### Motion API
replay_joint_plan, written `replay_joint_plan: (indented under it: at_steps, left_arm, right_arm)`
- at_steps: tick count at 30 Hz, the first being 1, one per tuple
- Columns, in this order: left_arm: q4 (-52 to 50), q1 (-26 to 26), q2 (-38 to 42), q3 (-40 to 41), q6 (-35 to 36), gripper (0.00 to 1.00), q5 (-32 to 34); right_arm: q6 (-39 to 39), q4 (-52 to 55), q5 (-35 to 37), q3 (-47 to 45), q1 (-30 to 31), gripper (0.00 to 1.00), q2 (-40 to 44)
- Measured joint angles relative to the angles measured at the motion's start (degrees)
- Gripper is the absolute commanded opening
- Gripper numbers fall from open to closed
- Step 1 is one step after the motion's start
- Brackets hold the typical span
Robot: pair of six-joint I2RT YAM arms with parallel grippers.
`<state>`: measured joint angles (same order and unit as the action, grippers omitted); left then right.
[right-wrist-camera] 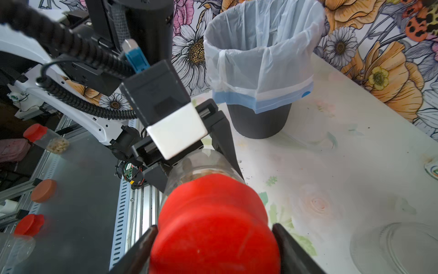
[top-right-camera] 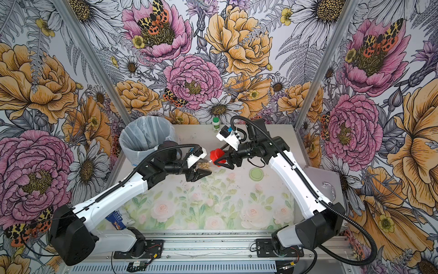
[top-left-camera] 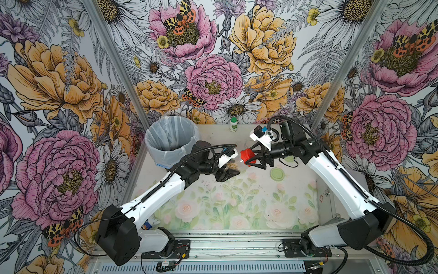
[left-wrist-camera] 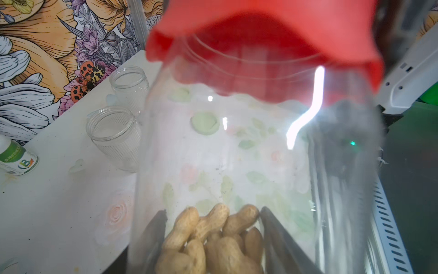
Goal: Empty moldy peanuts from jars
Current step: Unscrew the lid from the jar.
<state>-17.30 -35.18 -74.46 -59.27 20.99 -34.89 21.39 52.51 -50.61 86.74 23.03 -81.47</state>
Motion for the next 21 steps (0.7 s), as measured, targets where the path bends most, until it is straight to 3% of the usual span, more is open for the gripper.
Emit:
replay_joint_plan:
  at_steps: [4,8,14,19,21]
  left_arm:
    - [0.39,-0.02,0.0,-0.55,0.44,0.27,-0.57]
    - [0.87,0.22,-0.04,-1.03,0.59,0.27,-0.48]
    - [2.58,0.22,-0.39,-1.33,0.59,0.26,3.28]
    - [8.02,-0.37,0.2,0.28,0.46,0.26,11.13]
    - [10.21,-1.22,0.96,1.73,0.59,0.26,15.52]
  right_arm:
    - [1.09,0.46,-0.13,-0.33,-0.68,0.88,0.39]
    - [0.24,0.57,0.85,-2.51,-1.99,0.9,3.08]
    - [-5.25,-1.79,2.6,-8.74,-3.3,0.93,14.21]
    - [-18.14,-6.29,10.64,-9.79,-3.54,0.93,20.94]
    - [-28.55,-7.65,14.99,-8.46,-4.7,0.83,20.46]
